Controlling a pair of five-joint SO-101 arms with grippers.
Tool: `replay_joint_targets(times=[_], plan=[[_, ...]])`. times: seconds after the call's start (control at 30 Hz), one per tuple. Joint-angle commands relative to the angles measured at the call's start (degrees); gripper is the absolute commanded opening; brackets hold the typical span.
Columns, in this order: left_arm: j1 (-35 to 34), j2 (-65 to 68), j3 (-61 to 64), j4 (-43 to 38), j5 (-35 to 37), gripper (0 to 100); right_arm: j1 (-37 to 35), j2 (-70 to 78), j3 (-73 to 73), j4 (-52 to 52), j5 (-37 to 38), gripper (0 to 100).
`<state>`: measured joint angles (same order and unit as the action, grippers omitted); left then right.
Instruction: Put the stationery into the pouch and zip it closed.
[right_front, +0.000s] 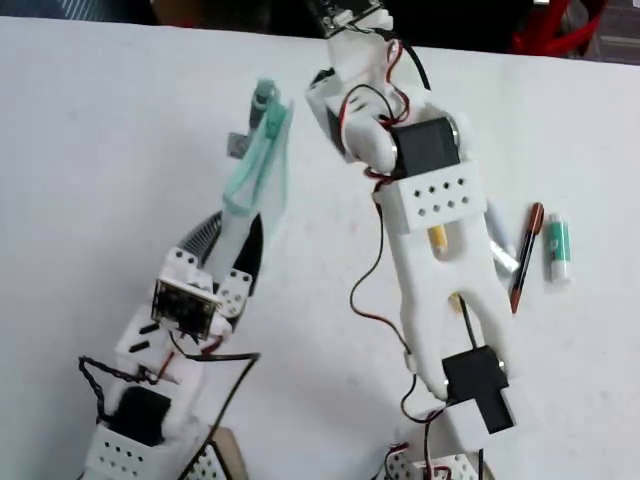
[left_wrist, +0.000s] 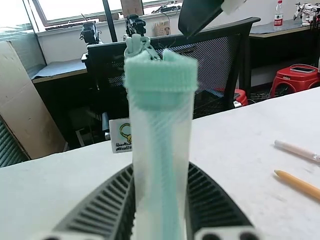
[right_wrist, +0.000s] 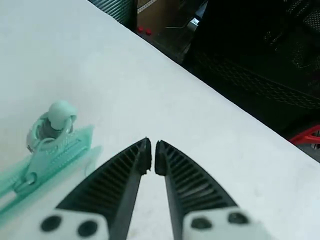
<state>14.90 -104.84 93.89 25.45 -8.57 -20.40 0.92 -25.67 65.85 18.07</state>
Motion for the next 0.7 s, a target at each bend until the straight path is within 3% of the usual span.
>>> replay_joint_targets(times=[0.0, 0.13, 0.33, 0.67], plan=[[-0.04, 0.13, -0.35, 0.35, -0.53, 8, 0.22, -1.45, -2.73, 0.22, -0.35, 1.9], [-0.04, 0.13, -0.26, 0.26, -0.53, 8, -3.03, -5.32, -8.88, 7.16, -0.35, 4.3], [0.13, 0.13, 0.26, 0.0, -0.53, 8, -12.79, -3.82, -18.2, 14.81, -2.46, 20.2], [0.13, 0.13, 0.26, 0.0, -0.53, 8, -14.11, 12.53, -33.41, 24.48, -7.91, 25.5]])
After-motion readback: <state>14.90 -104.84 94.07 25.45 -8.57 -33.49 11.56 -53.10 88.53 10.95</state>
